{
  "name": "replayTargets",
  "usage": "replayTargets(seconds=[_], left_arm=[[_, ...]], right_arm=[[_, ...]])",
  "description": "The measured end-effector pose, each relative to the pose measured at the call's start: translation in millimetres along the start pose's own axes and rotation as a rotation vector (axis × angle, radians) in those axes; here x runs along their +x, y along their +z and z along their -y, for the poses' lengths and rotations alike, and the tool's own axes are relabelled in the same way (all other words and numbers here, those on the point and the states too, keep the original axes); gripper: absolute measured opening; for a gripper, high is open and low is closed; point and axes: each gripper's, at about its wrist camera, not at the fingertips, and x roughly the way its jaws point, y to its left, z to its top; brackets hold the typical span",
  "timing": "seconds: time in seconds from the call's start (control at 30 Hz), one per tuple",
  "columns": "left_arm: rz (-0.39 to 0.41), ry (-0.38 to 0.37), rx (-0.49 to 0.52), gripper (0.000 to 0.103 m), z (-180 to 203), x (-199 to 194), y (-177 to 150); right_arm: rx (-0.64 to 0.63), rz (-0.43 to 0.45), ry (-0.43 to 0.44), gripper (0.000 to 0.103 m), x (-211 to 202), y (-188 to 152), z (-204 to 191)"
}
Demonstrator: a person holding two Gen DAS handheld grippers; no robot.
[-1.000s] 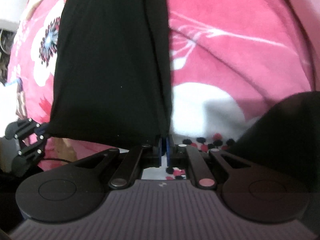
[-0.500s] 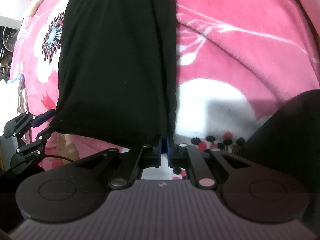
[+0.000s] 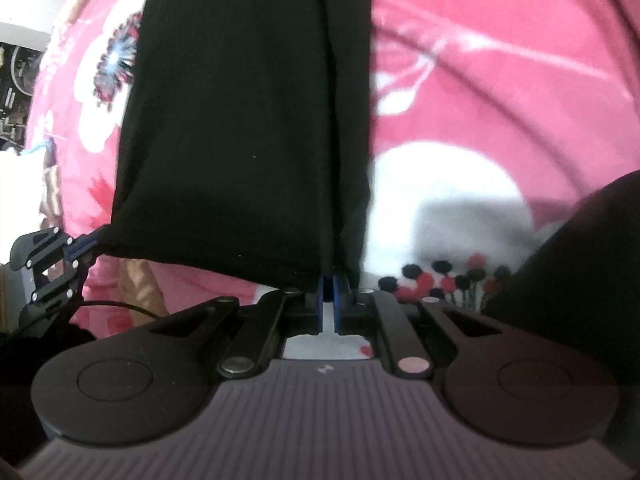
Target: Fold clothes
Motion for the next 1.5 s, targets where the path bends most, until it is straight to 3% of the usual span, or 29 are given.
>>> replayTargets(seconds=[0.17, 0.27, 0.37, 0.43, 0.5, 0.6, 0.7, 0.87, 1.0, 1.07, 1.2, 1.5], left_arm=[[-0.039, -0.006, -0.053, 0.019, -12, -17, -3], [-0.010, 0.008, -0.167, 0.019, -32, -38, -4], [0.099, 0.009, -0.286, 0.019, -46, -49, 6], [0.168, -0.049, -0.347, 0.019, -48, -40, 17], [0.184, -0.118, -0.342, 0.019, -39, -22, 27], [0.090, -0.179, -0.288, 0.018, -22, 13, 31], [-0.046, -0.140, -0.259, 0.017, -13, 37, 20], [-0.061, -0.116, -0.289, 0.017, -10, 38, 14], [-0.059, -0.119, -0.311, 0.017, -13, 38, 12], [-0.060, -0.116, -0.313, 0.017, -14, 38, 11], [-0.062, -0.113, -0.320, 0.017, -15, 37, 13], [-0.065, -0.099, -0.327, 0.017, -14, 36, 13]], right_arm=[[-0.055, -0.026, -0.043, 0.009, -6, -8, -9], [-0.069, 0.009, -0.052, 0.018, -28, -16, -10], [-0.081, 0.121, -0.027, 0.018, -59, -15, -9], [-0.079, 0.226, 0.007, 0.018, -72, -6, -8], [-0.069, 0.327, 0.032, 0.018, -76, 7, -7], [-0.051, 0.439, 0.044, 0.018, -68, 30, -4], [-0.072, 0.517, 0.030, 0.019, -58, 51, -6], [-0.097, 0.596, 0.009, 0.019, -51, 87, -5], [-0.110, 0.597, 0.012, 0.019, -38, 107, -5], [-0.111, 0.586, 0.014, 0.019, -32, 109, -4], [-0.109, 0.580, 0.030, 0.002, -28, 108, -1], [-0.019, 0.698, -0.001, 0.000, -46, 87, 18]])
